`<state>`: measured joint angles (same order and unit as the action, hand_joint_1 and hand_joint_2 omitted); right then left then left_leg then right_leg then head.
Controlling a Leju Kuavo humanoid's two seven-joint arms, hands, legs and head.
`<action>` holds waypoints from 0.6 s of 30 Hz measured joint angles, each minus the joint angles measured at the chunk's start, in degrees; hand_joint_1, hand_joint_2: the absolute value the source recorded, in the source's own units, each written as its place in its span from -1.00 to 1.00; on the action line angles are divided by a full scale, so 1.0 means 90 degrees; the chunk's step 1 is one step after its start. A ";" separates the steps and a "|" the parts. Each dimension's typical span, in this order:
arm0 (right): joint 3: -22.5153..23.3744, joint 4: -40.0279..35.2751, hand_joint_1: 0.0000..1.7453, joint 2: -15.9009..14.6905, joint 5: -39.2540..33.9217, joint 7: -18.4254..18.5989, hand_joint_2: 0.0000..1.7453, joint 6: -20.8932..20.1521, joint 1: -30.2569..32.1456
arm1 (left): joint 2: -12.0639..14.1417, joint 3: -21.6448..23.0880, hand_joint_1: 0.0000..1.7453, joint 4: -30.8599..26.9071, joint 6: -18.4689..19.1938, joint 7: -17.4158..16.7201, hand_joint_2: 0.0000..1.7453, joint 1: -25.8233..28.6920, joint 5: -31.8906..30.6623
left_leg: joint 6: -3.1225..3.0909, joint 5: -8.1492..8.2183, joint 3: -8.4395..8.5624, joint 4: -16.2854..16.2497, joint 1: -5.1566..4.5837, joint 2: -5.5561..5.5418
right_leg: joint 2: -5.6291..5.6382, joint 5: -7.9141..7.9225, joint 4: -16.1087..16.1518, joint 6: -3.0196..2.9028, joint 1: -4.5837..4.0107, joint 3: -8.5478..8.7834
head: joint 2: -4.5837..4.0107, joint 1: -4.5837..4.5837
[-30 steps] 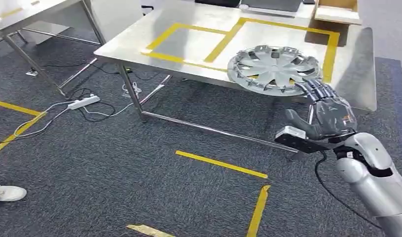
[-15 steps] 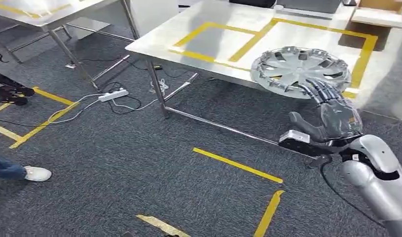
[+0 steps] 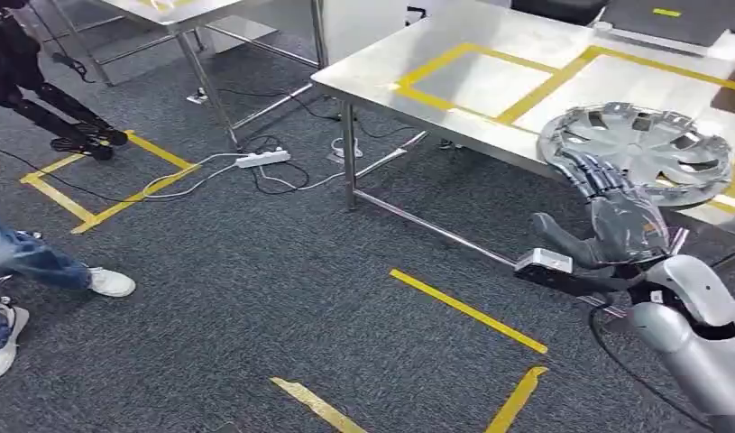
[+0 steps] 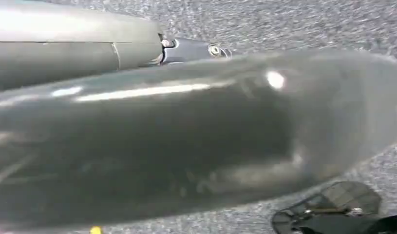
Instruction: Take the parts from the cabinet and place them on the table.
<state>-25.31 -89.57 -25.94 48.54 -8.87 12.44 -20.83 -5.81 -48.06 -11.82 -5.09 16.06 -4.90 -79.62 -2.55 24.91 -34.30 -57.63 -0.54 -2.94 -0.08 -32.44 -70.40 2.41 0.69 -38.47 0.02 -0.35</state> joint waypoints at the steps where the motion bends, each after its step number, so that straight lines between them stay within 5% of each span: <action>1: -0.0007 -0.0036 -1.00 0.0005 -0.0002 -0.0014 -1.00 0.0012 0.0006 | 0.0005 0.0000 -1.00 0.0000 0.0000 0.0000 -1.00 -0.0004 0.0000 | 0.0009 -0.0002 0.0001 -0.0014 0.0008 -0.0064 | 0.0032 0.0272 0.0516 -0.0003 0.0015 0.0255 | 0.0000 0.0005; 2: -0.0012 -0.0070 -1.00 0.0007 -0.0002 -0.0024 -1.00 0.0022 0.0006 | 0.0010 0.0002 -1.00 0.0000 0.0000 -0.0002 -1.00 -0.0013 0.0000 | 0.0033 0.0008 -0.0011 -0.0049 0.0014 -0.0127 | 0.0203 0.0519 0.1112 0.0012 0.0053 0.0555 | 0.0000 0.0000; 3: -0.0024 -0.0075 -1.00 0.0010 -0.0005 -0.0031 -1.00 0.0027 0.0005 | 0.0032 0.0002 -1.00 0.0000 -0.0007 -0.0012 -1.00 -0.0026 0.0000 | 0.0077 0.0020 -0.0061 -0.0090 -0.0026 -0.0176 | 0.0454 0.0392 0.1295 0.0021 0.0067 0.0656 | 0.0000 0.0000; 7: -0.0049 -0.0109 -1.00 0.0010 -0.0007 -0.0041 -1.00 0.0041 0.0064 | 0.0051 0.0002 -1.00 0.0000 0.0007 -0.0029 -1.00 0.0012 0.0005 | 0.0198 -0.0056 -0.0163 -0.0110 0.0022 -0.0405 | 0.0254 0.0437 0.1331 -0.0104 0.0052 0.0689 | 0.0000 0.0010; 9: -0.0034 -0.0148 -1.00 0.0010 -0.0017 -0.0039 -1.00 0.0068 0.0077 | 0.0056 0.0005 -1.00 0.0000 0.0017 -0.0029 -1.00 0.0023 -0.0002 | 0.0260 0.0187 -0.0273 -0.0396 -0.0005 -0.0006 | 0.0128 0.0455 0.1357 -0.0170 0.0064 0.0715 | 0.0000 0.0068; 10: -0.0024 -0.0163 -1.00 0.0010 -0.0022 -0.0039 -1.00 0.0073 0.0094 | 0.0046 0.0010 -1.00 0.0000 0.0012 -0.0029 -1.00 0.0010 -0.0002 | 0.0292 0.0440 -0.0456 -0.0823 0.0010 0.0136 | 0.0050 0.0448 0.1357 -0.0207 0.0050 0.0716 | 0.0000 0.0078; 12: 0.0000 -0.0163 -1.00 0.0010 -0.0027 -0.0041 -1.00 0.0085 0.0142 | 0.0039 0.0017 -1.00 0.0000 -0.0019 -0.0029 -1.00 -0.0008 0.0007 | 0.0323 0.0880 -0.0897 -0.1843 0.0043 0.0245 | -0.0107 0.0441 0.1356 -0.0225 0.0022 0.0713 | 0.0000 0.0070; 13: 0.0000 -0.0163 -1.00 0.0010 -0.0029 -0.0041 -1.00 0.0090 0.0165 | 0.0039 0.0017 -1.00 0.0000 -0.0022 -0.0024 -1.00 -0.0007 0.0010 | 0.0328 0.0911 -0.0986 -0.2072 0.0052 0.0252 | -0.0177 0.0436 0.1355 -0.0231 0.0017 0.0716 | 0.0000 0.0075; 14: 0.0000 -0.0163 -1.00 0.0010 -0.0029 -0.0044 -1.00 0.0092 0.0191 | 0.0041 0.0017 -1.00 0.0000 -0.0024 -0.0003 -1.00 -0.0004 0.0029 | 0.0328 0.0816 -0.0946 -0.2017 0.0059 0.0253 | -0.0245 0.0431 0.1355 -0.0233 0.0014 0.0721 | 0.0000 0.0073; 16: 0.0007 -0.0163 -1.00 0.0010 -0.0032 -0.0053 -1.00 0.0109 0.0213 | 0.0051 0.0015 -1.00 0.0000 -0.0041 0.0019 -1.00 -0.0012 0.0063 | 0.0302 0.0365 -0.0565 -0.1255 0.0060 0.0311 | -0.0366 0.0420 0.1353 -0.0224 0.0013 0.0736 | 0.0000 0.0073; 17: 0.0019 -0.0182 -1.00 0.0010 -0.0036 -0.0063 -1.00 0.0117 0.0213 | 0.0053 0.0015 -1.00 0.0000 -0.0056 0.0019 -1.00 -0.0024 0.0078 | 0.0271 0.0070 -0.0215 -0.0576 0.0055 0.0440 | -0.0438 0.0405 0.1353 -0.0211 0.0013 0.0760 | 0.0000 0.0078; 18: 0.0037 -0.0197 -1.00 0.0010 -0.0036 -0.0070 -1.00 0.0129 0.0212 | 0.0053 0.0015 -1.00 0.0000 -0.0058 0.0022 -1.00 -0.0038 0.0085 | 0.0255 0.0113 -0.0073 -0.0288 0.0010 0.0702 | -0.0486 0.0390 0.1353 -0.0189 0.0004 0.0762 | 0.0000 0.0068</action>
<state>-24.98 -91.34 -25.86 48.22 -9.51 13.60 -18.92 -5.33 -47.93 -11.82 -5.62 16.26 -5.24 -78.86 -0.25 25.92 -34.95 -60.22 -0.45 3.38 -4.45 -28.93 -58.22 0.71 0.73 -31.61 0.02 0.26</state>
